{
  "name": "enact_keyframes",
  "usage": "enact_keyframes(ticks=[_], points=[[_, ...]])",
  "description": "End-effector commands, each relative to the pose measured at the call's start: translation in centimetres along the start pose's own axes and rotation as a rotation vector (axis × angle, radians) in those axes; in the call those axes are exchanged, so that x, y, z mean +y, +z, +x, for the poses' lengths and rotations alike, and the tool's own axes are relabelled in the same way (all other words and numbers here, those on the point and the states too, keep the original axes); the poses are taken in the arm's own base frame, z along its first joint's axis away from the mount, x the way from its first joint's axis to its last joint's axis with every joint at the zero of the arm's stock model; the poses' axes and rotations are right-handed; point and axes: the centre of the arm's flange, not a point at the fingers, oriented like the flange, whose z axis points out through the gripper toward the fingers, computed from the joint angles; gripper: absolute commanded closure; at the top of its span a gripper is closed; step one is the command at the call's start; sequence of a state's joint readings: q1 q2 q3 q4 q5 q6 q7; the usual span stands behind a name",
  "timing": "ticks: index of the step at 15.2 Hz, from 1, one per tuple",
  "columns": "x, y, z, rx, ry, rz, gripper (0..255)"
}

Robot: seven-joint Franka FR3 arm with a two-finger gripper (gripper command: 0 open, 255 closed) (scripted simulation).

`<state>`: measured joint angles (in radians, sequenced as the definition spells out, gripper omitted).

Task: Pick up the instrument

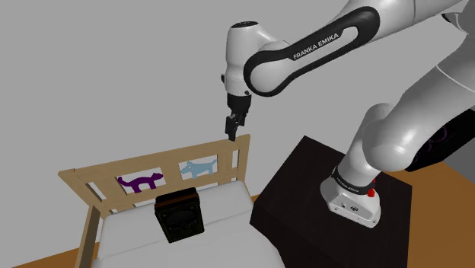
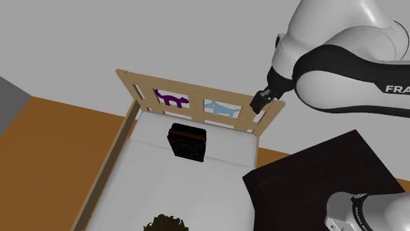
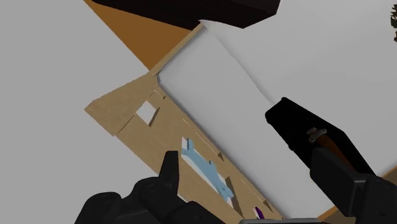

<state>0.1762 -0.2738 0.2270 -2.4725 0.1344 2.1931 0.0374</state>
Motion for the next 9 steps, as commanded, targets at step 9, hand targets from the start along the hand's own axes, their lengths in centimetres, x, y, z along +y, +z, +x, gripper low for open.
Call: enact_keyframes(ticks=[9], points=[[-7.3,8.9,4.4,0.007,-0.144,0.069,0]])
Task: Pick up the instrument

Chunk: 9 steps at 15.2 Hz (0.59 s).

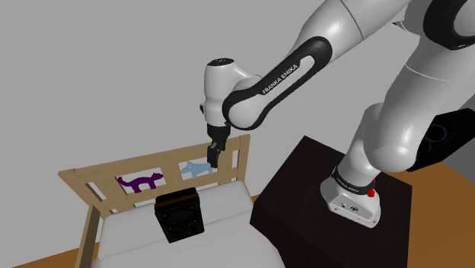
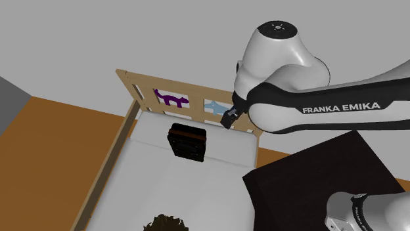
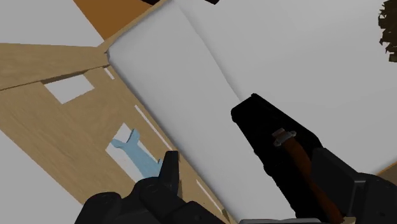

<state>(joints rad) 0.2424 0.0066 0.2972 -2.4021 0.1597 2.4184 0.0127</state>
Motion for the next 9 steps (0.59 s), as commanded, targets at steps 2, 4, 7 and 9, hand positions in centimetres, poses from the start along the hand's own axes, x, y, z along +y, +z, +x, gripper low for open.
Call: enact_keyframes(ticks=[2,4,7,9], points=[[-2.1,2.7,1.6,0.003,-0.043,0.021,0],[-3.6,4.5,2.5,0.004,-0.072,0.035,0],[-5.9,7.2,3.8,0.006,-0.115,0.056,0],[-7.6,8.9,4.6,0.007,-0.144,0.069,0]])
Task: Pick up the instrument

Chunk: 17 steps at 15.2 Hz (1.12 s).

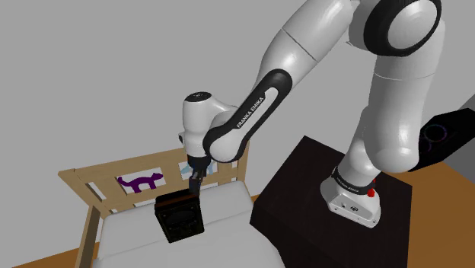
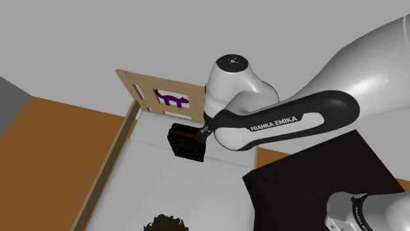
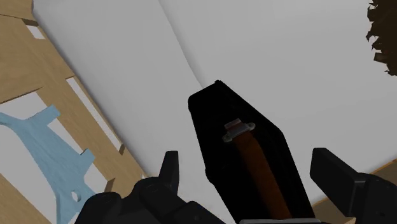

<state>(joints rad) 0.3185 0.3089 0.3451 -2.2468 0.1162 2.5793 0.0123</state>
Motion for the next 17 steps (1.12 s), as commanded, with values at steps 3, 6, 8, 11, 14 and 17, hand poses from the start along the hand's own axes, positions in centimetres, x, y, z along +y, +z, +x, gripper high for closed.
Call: enact_keyframes(ticks=[3,6,8,11,14,17], points=[[-1.8,2.6,1.1,0.002,-0.032,0.016,0],[-1.5,4.2,1.0,0.002,-0.032,0.016,0],[-1.4,5.2,1.0,0.002,-0.032,0.016,0],[-1.2,6.0,1.0,0.002,-0.032,0.016,0],[-1.1,6.0,1.0,0.002,-0.032,0.016,255],[-1.2,6.0,0.9,0.002,-0.032,0.016,255]])
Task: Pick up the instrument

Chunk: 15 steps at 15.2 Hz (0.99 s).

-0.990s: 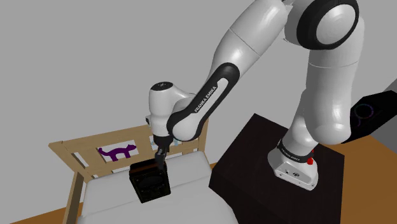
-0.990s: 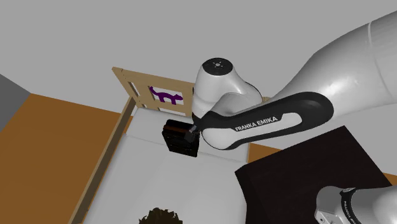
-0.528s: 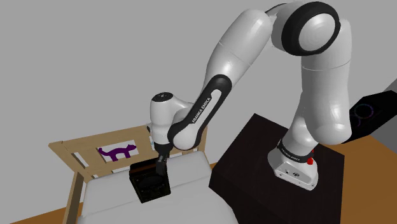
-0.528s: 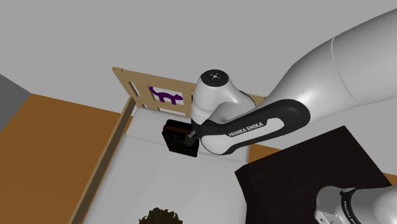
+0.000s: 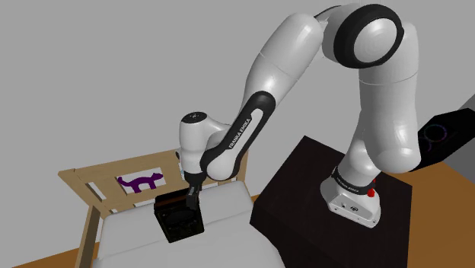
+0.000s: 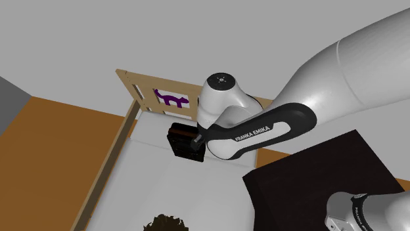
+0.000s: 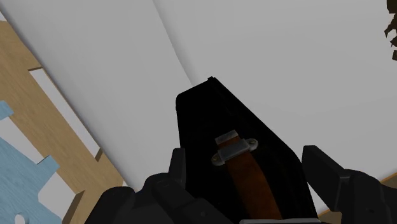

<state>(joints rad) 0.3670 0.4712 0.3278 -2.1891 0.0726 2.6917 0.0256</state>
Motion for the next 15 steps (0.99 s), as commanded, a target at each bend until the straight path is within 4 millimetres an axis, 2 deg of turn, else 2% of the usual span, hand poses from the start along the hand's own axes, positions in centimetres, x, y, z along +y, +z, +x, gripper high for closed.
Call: enact_keyframes(ticks=[1,4,15], points=[[-0.1,0.2,-0.1,-0.005,-0.002,0.001,255],[-0.1,0.2,-0.1,-0.005,-0.002,0.001,255],[-1.2,-5.5,0.1,-0.005,-0.002,0.001,255]])
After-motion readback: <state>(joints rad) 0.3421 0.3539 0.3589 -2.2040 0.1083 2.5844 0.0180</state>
